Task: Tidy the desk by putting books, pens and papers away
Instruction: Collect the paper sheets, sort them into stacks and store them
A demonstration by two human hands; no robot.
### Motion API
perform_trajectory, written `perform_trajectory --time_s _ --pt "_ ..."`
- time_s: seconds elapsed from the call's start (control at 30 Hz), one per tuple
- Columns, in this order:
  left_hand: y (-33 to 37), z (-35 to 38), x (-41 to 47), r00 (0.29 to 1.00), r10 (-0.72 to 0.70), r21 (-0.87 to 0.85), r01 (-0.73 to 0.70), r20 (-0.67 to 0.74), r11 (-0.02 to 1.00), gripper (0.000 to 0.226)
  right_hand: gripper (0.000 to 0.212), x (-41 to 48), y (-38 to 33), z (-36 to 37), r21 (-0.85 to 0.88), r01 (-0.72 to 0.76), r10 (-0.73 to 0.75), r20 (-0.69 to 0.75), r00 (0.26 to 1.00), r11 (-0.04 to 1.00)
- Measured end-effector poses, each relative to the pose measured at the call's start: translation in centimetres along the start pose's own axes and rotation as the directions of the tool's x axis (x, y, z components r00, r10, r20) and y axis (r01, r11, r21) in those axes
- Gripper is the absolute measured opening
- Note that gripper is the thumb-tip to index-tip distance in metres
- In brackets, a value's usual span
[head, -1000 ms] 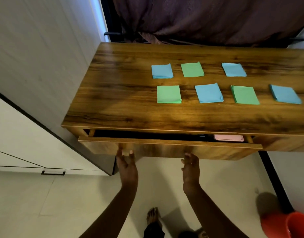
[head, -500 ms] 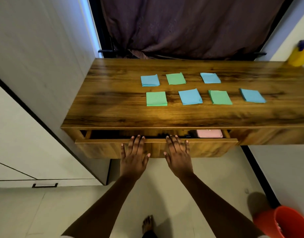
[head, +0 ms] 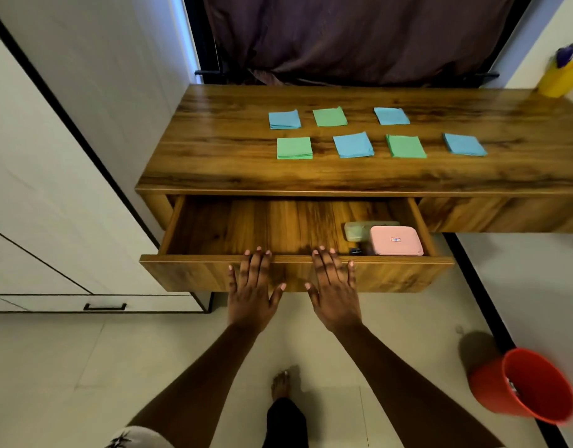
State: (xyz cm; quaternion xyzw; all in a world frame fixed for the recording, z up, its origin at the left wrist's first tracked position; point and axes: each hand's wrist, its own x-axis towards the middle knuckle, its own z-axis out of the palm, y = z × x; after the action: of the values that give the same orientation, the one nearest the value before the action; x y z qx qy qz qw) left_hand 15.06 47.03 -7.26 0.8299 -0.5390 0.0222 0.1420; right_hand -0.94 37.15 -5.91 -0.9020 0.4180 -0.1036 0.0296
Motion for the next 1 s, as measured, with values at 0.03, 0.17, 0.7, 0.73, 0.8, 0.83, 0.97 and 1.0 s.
perform_trajectory --time_s 0.03,0.17,0.7,0.73,0.8,0.83,0.97,1.0 --pt "0.2 -0.1 -0.8 1.0 -0.003 -0.004 0.003 0.007 1.0 0.073 0.065 -0.7 0.0 -0.1 0.0 0.009 -0.009 0.014 1.0 1.0" --pt "0.5 -0.9 -2.9 0.999 -0.015 -0.005 0.015 0.034 1.0 0.073 0.067 -2.9 -0.3 -0.9 -0.01 0.013 -0.012 0.062 0.998 1.0" --pt "-1.5 -8.2 14.2 0.994 -0.096 -0.092 0.091 -0.047 0.992 0.053 0.038 12.7 0.3 -8.1 0.198 -0.052 0.058 -0.026 0.998 0.979" --pt "-2.4 -8.3 16.5 0.993 -0.117 -0.083 0.115 -0.012 0.99 0.052 0.038 15.3 0.4 -8.4 0.202 -0.047 0.052 -0.019 0.998 0.978" --pt "-4.3 -8.0 21.2 0.984 -0.161 -0.046 0.165 0.074 0.985 0.054 0.038 20.9 0.6 -8.6 0.254 -0.067 0.063 0.022 0.998 0.965" --pt "-5.4 -7.5 23.5 0.977 -0.177 -0.026 0.181 0.118 0.983 0.056 0.038 23.7 0.6 -8.4 0.296 -0.082 0.075 0.034 0.997 0.952" --pt "-8.7 -5.5 31.0 0.959 -0.183 -0.011 0.19 0.216 0.982 0.058 0.036 33.3 0.5 -7.1 0.363 -0.095 0.081 0.054 0.995 0.927" --pt "-9.2 -5.1 32.7 0.958 -0.178 -0.024 0.187 0.224 0.982 0.058 0.036 35.8 0.6 -6.7 0.352 -0.118 0.098 0.073 0.992 0.928"
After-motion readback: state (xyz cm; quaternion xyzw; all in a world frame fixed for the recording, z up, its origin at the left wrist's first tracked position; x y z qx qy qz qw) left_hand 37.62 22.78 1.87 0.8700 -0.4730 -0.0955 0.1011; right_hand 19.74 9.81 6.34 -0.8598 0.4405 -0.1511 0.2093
